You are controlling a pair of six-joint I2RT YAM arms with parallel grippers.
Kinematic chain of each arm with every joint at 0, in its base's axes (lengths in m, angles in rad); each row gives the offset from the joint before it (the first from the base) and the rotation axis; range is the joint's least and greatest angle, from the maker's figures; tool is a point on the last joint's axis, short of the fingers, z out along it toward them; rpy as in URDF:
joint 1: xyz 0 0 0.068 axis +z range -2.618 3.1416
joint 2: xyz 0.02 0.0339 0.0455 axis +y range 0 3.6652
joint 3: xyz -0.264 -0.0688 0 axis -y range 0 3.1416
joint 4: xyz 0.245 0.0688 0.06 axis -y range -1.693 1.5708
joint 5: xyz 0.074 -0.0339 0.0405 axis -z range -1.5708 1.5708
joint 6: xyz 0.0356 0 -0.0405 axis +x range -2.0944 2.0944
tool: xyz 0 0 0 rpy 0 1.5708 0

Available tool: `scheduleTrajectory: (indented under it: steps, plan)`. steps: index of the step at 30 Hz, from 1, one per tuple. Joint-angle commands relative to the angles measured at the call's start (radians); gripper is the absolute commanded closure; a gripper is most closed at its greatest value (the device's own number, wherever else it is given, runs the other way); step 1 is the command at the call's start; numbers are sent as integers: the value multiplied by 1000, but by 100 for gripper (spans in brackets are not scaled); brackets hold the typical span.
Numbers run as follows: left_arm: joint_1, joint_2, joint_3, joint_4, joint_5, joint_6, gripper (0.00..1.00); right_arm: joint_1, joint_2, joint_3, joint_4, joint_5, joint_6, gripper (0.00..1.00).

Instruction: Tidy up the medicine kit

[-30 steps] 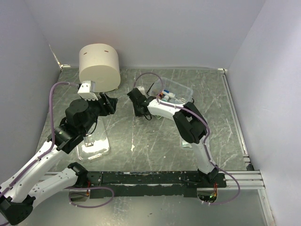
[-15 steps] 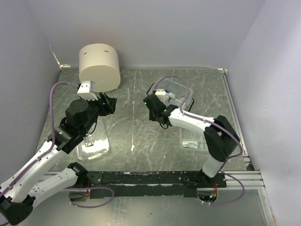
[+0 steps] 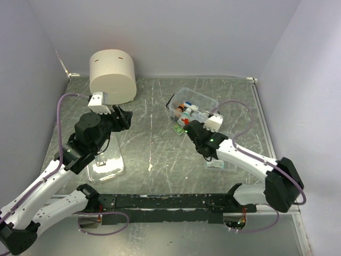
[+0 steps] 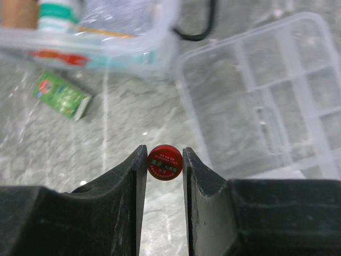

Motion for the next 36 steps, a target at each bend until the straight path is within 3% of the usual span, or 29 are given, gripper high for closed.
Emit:
scheduleTrajectory:
  steps: [1, 9, 19, 24, 36]
  plan:
    - [2, -17, -11, 22, 1, -6, 27, -109, -101, -68, -136, 97, 129, 75]
    - [3, -15, -11, 22, -3, -13, 27, -375, -309, -236, -82, 11, 106, 72]
    - [2, -39, -10, 12, -23, -12, 27, -635, -258, -274, -14, -172, 20, 72]
    - [2, -50, -8, 8, -25, -14, 27, -676, -235, -290, 17, -250, 12, 72]
    - [1, -61, -6, -5, -35, -21, 27, -686, -220, -298, -30, -234, 58, 73]
